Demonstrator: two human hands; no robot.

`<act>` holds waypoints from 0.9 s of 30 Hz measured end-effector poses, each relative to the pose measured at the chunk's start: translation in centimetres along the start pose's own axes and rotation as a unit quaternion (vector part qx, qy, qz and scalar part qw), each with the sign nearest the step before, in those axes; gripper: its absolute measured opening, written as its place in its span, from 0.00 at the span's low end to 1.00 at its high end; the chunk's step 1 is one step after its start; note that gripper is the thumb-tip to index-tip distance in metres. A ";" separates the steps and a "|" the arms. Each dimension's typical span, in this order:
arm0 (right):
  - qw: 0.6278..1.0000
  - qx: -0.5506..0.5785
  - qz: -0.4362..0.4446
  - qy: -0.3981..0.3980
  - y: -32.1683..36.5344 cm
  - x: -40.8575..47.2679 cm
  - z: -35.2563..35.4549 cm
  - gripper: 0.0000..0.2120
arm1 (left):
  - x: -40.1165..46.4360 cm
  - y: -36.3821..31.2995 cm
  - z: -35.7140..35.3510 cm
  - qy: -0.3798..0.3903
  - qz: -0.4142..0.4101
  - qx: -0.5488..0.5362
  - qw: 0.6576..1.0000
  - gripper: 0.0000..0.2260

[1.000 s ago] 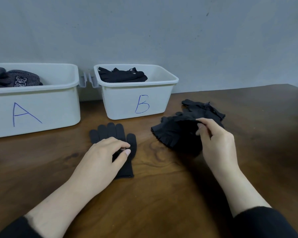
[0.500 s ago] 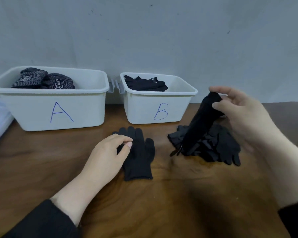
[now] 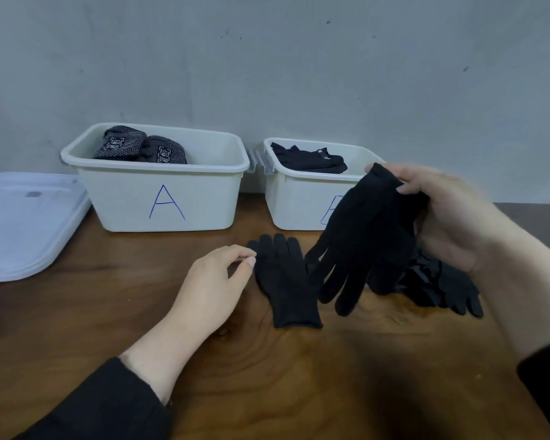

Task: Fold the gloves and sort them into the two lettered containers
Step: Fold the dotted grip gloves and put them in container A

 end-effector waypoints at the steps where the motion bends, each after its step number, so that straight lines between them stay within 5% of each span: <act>1: 1.000 0.000 -0.002 0.000 0.1 0.0 -0.3 0.24 | 0.0 0.1 0.1 -0.001 0.004 -0.002 1.000 0.09; 9: 0.994 -0.109 -0.019 0.019 0.9 2.0 -1.4 0.10 | 0.2 0.3 0.0 -0.007 0.011 -0.016 1.000 0.09; 14: 0.936 -0.345 -0.052 0.045 1.3 4.5 -2.8 0.09 | 0.3 0.4 0.0 -0.007 0.020 -0.020 1.000 0.08; 17: 0.882 -0.471 -0.012 0.000 2.0 5.8 -3.7 0.09 | 0.3 0.4 0.2 -0.015 0.024 -0.019 0.999 0.09; 21: 0.884 -0.450 0.090 -0.093 3.3 5.7 -3.9 0.08 | 0.3 0.4 0.4 -0.025 0.028 -0.015 0.999 0.08; 24: 0.878 -0.438 0.181 -0.070 2.6 2.9 -5.7 0.08 | 0.3 0.4 0.6 -0.034 0.029 -0.004 0.999 0.09; 27: 0.828 -0.516 0.222 0.004 -3.1 -0.3 -7.6 0.09 | 0.4 0.4 0.6 -0.043 0.031 0.003 0.999 0.08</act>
Point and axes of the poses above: each hand's wrist, its own x-axis towards the middle knuckle, its own z-axis out of the back of the hand, y = z × x, the point moved 7 cm from there along x, towards the middle knuckle, and after that the axes turned 8 degrees about y, right-handed, at the moved point
